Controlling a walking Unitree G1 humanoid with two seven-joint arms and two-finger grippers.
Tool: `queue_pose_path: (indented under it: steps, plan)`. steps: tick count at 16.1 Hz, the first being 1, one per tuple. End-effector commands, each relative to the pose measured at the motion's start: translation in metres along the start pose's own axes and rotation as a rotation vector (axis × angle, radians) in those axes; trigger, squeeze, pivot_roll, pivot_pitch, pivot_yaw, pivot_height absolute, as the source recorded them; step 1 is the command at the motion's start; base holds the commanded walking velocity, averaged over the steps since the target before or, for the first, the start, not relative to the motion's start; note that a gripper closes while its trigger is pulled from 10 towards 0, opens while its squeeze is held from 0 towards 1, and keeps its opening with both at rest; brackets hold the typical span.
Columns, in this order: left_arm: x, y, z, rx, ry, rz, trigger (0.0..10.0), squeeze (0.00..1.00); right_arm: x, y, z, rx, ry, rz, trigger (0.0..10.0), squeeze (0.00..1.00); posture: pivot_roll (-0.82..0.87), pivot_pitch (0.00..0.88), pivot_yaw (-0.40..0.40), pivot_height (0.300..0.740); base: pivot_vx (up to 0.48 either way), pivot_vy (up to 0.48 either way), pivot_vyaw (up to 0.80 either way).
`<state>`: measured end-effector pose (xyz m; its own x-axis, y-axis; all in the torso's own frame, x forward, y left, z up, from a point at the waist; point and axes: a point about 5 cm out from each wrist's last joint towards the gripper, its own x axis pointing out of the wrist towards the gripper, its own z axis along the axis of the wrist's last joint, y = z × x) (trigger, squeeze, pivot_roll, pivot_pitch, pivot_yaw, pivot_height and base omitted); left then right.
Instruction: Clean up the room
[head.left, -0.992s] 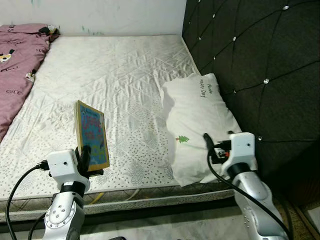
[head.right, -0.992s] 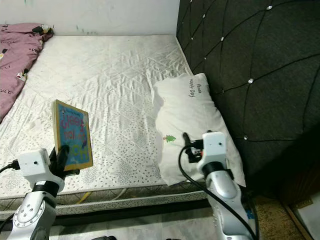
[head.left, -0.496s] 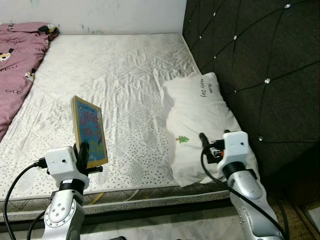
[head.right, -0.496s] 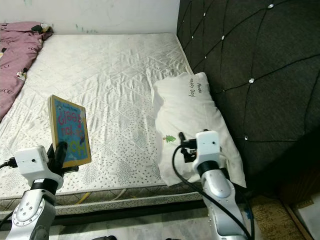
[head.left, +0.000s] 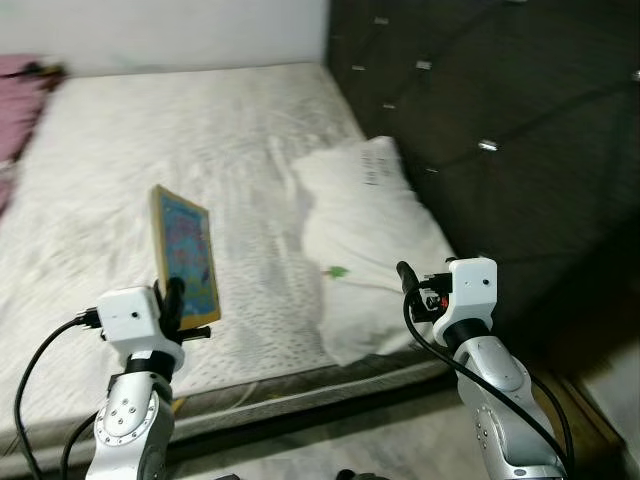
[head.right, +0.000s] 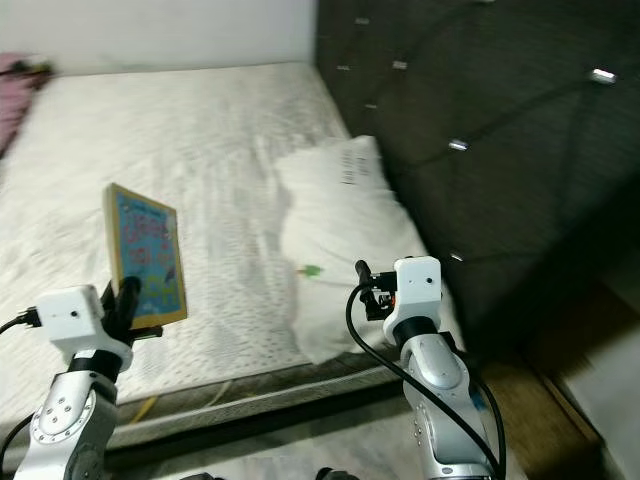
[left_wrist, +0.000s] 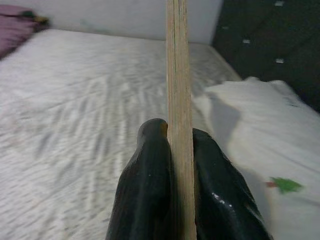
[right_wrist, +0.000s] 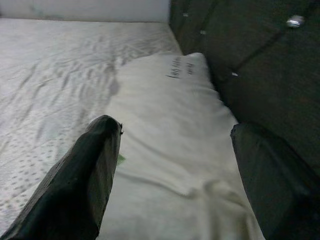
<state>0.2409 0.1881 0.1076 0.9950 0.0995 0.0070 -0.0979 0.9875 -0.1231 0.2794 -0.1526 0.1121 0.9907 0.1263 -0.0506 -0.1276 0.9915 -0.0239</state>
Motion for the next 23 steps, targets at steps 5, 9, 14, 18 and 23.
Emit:
queue_pose_path:
  steps: [5, 9, 14, 18, 23]
  plan:
    - [0.000, 0.000, 0.003, 0.015, -0.011, 0.004, 10.0, 0.00, 0.000, 0.003, -0.001, 0.005, 0.002, 0.014, 10.0, 0.00, 0.03, 0.121, -0.016, 0.740, 0.000, 0.000, 0.00]
    - [0.001, -0.002, 0.003, 0.005, -0.010, -0.002, 10.0, 0.00, 0.000, 0.006, -0.001, 0.003, 0.000, 0.028, 10.0, 0.00, 0.03, 0.126, -0.017, 0.740, 0.000, 0.000, 0.00]
    - [0.004, -0.005, 0.002, -0.004, -0.005, -0.009, 10.0, 0.00, 0.000, 0.007, -0.002, 0.008, 0.002, 0.033, 10.0, 0.00, 0.02, 0.128, -0.017, 0.732, 0.000, 0.000, 0.00]
    - [0.005, -0.005, 0.002, -0.008, -0.006, -0.004, 10.0, 0.00, -0.001, 0.010, -0.003, 0.013, 0.005, 0.043, 10.0, 0.00, 0.02, 0.131, -0.014, 0.732, 0.000, 0.000, 0.00]
    - [0.007, -0.005, 0.002, -0.007, -0.008, -0.001, 10.0, 0.00, 0.001, 0.011, -0.003, 0.019, 0.005, 0.049, 10.0, 0.00, 0.02, 0.128, -0.013, 0.690, 0.000, 0.000, 0.00]
